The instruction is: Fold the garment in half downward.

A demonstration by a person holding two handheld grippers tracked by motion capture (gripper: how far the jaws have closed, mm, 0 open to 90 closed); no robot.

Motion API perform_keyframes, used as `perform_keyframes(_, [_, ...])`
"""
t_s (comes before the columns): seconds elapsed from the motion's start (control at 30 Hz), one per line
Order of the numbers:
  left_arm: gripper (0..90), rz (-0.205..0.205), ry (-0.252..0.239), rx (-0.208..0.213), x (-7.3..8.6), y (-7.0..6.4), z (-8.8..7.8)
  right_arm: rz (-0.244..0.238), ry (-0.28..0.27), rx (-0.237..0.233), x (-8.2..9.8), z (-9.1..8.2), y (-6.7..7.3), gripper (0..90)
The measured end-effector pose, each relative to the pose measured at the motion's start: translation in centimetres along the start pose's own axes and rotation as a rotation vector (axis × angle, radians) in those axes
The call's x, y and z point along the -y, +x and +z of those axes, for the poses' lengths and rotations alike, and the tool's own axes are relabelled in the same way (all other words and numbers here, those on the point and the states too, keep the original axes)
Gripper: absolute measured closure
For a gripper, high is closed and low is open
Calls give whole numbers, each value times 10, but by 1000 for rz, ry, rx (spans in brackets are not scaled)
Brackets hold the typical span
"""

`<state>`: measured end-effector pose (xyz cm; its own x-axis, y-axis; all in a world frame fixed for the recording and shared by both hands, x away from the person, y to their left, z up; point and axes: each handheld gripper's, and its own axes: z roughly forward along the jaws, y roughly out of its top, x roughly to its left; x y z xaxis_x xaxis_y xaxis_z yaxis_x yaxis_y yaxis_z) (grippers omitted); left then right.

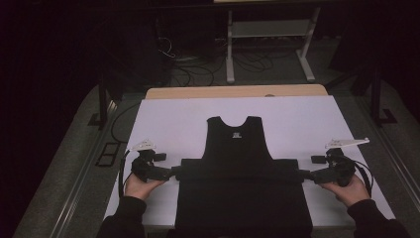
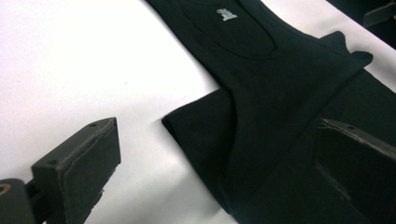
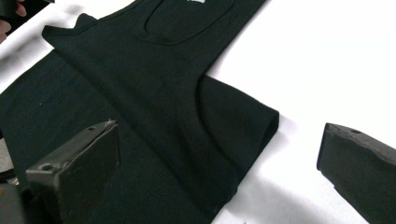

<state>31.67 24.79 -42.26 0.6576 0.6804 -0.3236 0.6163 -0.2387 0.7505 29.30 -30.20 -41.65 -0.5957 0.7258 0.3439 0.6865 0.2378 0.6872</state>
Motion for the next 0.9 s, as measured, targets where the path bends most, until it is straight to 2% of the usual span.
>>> perform_keyframes(0.17, [0, 27, -15, 2, -5, 1, 2, -27, -12, 20, -7, 0, -2, 0])
perform_keyframes(0.3, [0, 56, -25, -14, -12, 0, 2, -42, -29, 23, -13, 0, -4, 0])
perform_keyframes(0.6, [0, 104, -47, -20, -27, -4, -2, -67, -28, 36, -26, 1, -5, 0])
perform_keyframes(0.9, [0, 109, -49, -29, -42, 0, -5, -72, -44, 43, -42, -2, -7, 0])
